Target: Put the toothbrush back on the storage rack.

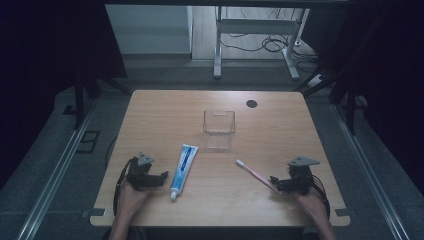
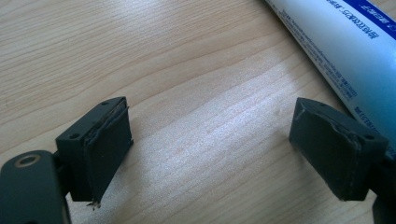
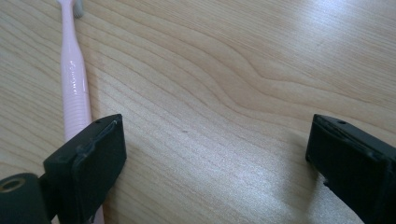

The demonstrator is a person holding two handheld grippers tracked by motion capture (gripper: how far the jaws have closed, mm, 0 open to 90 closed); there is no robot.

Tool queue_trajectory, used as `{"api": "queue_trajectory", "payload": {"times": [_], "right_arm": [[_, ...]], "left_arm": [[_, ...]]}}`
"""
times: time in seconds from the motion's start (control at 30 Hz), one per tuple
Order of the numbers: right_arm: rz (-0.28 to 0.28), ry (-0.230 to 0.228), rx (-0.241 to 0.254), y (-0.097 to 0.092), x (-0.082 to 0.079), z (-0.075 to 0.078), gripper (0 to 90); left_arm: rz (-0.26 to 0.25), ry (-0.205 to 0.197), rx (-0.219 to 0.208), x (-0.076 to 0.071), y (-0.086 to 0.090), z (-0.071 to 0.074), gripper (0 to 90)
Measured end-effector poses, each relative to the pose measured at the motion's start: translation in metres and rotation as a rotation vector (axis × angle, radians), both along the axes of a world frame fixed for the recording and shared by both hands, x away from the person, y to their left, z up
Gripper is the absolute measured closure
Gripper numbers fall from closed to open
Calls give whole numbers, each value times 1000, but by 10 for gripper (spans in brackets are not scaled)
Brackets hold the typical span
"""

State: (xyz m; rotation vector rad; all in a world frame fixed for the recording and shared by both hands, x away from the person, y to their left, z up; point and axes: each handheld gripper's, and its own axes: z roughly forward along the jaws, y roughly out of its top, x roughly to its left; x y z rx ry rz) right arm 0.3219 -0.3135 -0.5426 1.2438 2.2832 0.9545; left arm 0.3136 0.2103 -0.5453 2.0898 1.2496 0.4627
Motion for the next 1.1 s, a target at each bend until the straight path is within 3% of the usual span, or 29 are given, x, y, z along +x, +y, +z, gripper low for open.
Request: {"api": "queue_trajectory", "payload": {"times": [0.73,1.1], "right_arm": [[13,16,-11,2,1,0,0],[12,50,-27,3,2,3,0]], "left_arm": [[2,1,-2,0,0,0,130],[3,0,-2,0,0,0,131]]}}
